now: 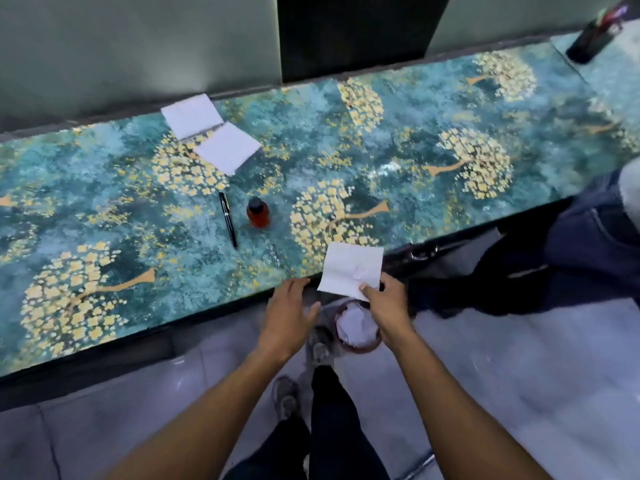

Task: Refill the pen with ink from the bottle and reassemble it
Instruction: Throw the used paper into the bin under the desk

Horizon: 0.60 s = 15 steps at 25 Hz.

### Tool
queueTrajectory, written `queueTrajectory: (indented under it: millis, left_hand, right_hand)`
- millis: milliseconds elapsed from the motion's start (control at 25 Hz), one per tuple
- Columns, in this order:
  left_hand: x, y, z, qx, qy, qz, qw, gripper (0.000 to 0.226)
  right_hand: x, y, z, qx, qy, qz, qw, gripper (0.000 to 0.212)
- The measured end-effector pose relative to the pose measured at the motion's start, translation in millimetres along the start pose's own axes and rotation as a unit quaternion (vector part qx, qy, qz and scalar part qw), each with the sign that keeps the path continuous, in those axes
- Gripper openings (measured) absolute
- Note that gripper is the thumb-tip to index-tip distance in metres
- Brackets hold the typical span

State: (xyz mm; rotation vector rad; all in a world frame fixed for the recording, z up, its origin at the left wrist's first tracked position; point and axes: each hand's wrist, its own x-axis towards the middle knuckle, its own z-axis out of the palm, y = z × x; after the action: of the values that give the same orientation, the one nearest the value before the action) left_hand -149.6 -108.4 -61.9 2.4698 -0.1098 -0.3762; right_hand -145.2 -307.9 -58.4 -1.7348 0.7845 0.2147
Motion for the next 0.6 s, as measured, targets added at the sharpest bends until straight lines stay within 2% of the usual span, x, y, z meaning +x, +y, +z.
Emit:
queueTrajectory:
  millis: [160,320,480,600]
  left_hand:
    - [-27.7,1.4,32.2,-0.006,-0.061,0.009,0.998,0.050]
    - [-29.5,-7.7,66.2,0.030,-0.104,0.018,0.994,0.054]
    - [-14.9,-19.6,106.6,0.065,-0.138,0.010,0.988,0.058]
    - [0.8,-43.3,167.8,0.084,-0.168,-0.004,0.982,0.062]
  right_hand:
    - [-29.9,43.0,-19.9,0.018,0.023,0.039,0.999,0.023]
    - [-24.4,88.6,-35.6,-0.008,0.065,0.073,0.995,0.011]
    - [5.7,139.8,-39.9,-0.007,0.090,0.092,0.992,0.026]
    - [42.7,198.7,-37.4,-0.011,0.110,0.101,0.989,0.039]
